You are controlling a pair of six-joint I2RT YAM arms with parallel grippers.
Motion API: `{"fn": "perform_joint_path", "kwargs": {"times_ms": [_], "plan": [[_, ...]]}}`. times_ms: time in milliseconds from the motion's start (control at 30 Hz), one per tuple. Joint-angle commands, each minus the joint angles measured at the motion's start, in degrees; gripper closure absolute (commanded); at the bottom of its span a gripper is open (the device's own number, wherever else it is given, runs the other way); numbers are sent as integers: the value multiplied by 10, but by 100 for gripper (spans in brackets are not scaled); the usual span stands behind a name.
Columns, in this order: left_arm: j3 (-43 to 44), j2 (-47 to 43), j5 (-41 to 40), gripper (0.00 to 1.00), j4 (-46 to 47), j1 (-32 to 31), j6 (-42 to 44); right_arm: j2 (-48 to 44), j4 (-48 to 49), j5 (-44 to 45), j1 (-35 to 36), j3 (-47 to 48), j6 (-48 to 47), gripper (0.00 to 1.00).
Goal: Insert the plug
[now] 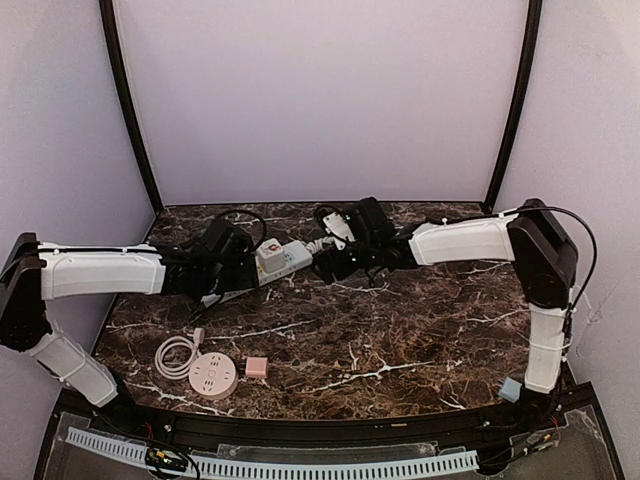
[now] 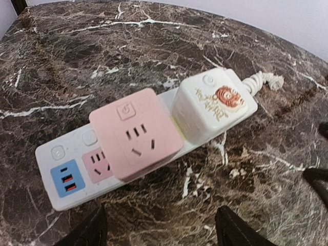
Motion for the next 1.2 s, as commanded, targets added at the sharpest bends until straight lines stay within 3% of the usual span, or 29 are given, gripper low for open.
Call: {"fn": "perform_joint_path", "kwargs": {"times_ms": [0, 367, 733, 967, 1167], "plan": [[-3, -47, -25, 28, -159, -19, -6, -73, 61, -6, -3, -73, -14, 10], [-87, -119, -4, 29, -312, -30, -65, -224, 131, -42, -1, -236, 16, 6], [-140, -100, 26, 35, -270, -22, -79, -243, 135, -49, 8, -267, 19, 6], [-154, -91, 44, 47, -254, -20, -79, -253, 136, -43, 9, -280, 19, 6], [-157, -72, 59, 64, -229, -20, -68, -263, 136, -39, 9, -291, 19, 6]]}}
